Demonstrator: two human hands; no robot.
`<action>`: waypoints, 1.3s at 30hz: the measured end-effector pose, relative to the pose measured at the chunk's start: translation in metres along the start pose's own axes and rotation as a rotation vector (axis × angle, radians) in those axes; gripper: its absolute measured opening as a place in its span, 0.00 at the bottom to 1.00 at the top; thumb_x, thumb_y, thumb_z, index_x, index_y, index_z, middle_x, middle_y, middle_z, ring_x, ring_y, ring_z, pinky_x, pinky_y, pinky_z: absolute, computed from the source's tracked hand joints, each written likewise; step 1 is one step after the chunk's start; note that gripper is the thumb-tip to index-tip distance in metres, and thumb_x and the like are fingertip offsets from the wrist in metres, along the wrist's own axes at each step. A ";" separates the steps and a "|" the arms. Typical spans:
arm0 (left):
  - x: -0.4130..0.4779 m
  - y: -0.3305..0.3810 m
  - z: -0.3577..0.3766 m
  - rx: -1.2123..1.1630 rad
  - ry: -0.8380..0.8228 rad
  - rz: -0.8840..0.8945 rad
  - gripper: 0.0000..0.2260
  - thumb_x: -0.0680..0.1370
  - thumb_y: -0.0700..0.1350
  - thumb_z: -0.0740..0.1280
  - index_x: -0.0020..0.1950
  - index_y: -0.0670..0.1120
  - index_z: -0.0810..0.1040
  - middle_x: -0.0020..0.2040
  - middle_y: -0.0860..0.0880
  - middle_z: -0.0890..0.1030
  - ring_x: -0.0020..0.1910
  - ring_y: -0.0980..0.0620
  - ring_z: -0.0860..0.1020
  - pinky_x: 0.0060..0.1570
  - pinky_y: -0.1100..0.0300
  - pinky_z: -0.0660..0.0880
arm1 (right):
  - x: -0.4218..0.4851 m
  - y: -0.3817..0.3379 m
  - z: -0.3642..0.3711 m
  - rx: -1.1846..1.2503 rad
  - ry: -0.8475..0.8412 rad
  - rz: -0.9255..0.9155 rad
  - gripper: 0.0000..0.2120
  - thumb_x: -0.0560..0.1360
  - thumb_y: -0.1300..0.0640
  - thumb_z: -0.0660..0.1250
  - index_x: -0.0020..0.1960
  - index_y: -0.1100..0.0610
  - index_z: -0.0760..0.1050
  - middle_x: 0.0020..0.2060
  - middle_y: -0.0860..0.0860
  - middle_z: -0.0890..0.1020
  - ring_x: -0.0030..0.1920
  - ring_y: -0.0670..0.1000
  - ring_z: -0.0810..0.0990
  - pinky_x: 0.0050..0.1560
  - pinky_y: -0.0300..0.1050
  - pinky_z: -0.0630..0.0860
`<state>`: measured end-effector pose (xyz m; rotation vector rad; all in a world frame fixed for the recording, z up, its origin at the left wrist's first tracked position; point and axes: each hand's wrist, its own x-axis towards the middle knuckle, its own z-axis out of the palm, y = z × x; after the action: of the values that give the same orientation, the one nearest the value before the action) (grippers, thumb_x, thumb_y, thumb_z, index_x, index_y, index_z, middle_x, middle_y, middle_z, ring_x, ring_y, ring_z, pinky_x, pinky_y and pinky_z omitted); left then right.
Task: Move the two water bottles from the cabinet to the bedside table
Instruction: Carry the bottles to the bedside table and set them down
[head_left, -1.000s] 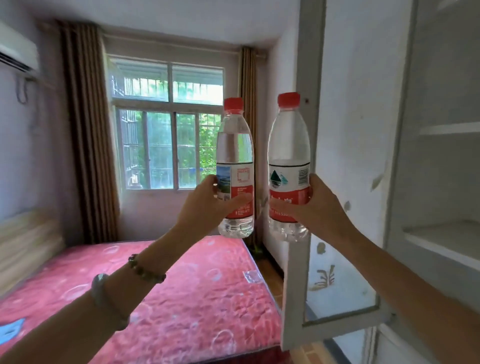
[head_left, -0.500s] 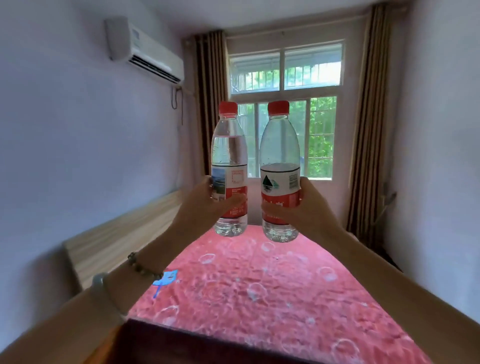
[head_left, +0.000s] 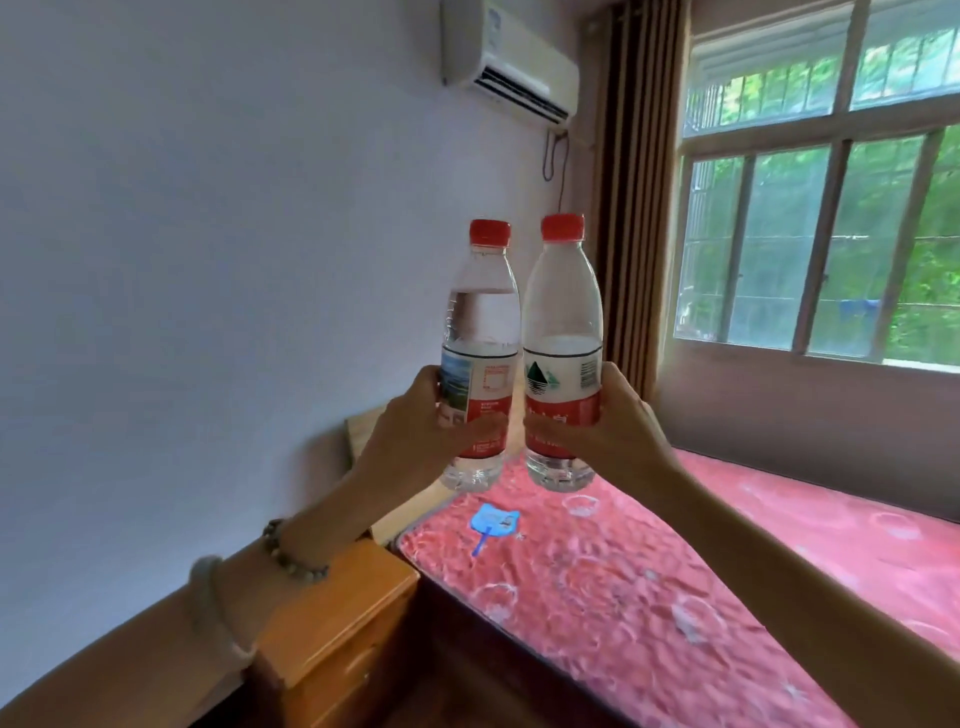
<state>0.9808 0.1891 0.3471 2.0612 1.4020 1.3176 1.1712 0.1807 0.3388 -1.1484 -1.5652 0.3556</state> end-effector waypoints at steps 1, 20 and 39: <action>0.006 -0.008 -0.001 0.011 0.017 -0.017 0.27 0.70 0.54 0.71 0.64 0.49 0.66 0.61 0.50 0.77 0.46 0.59 0.74 0.40 0.72 0.69 | 0.009 0.005 0.010 0.020 -0.019 -0.007 0.27 0.60 0.52 0.79 0.54 0.51 0.70 0.44 0.43 0.80 0.43 0.36 0.78 0.34 0.28 0.74; 0.123 -0.143 0.005 0.163 0.341 -0.287 0.29 0.68 0.52 0.73 0.64 0.45 0.66 0.62 0.48 0.76 0.55 0.50 0.77 0.48 0.64 0.73 | 0.192 0.123 0.176 0.350 -0.473 -0.080 0.27 0.62 0.56 0.78 0.55 0.55 0.68 0.46 0.49 0.79 0.45 0.45 0.79 0.40 0.38 0.78; 0.211 -0.390 -0.033 0.138 0.376 -0.484 0.24 0.69 0.46 0.74 0.59 0.45 0.67 0.51 0.54 0.76 0.44 0.62 0.74 0.40 0.73 0.71 | 0.288 0.236 0.438 0.470 -0.700 -0.014 0.33 0.57 0.49 0.77 0.58 0.49 0.68 0.49 0.49 0.81 0.48 0.47 0.81 0.48 0.55 0.80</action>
<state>0.7546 0.5442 0.2049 1.4443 2.0416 1.4602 0.9231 0.6748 0.1818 -0.6645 -1.9320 1.1418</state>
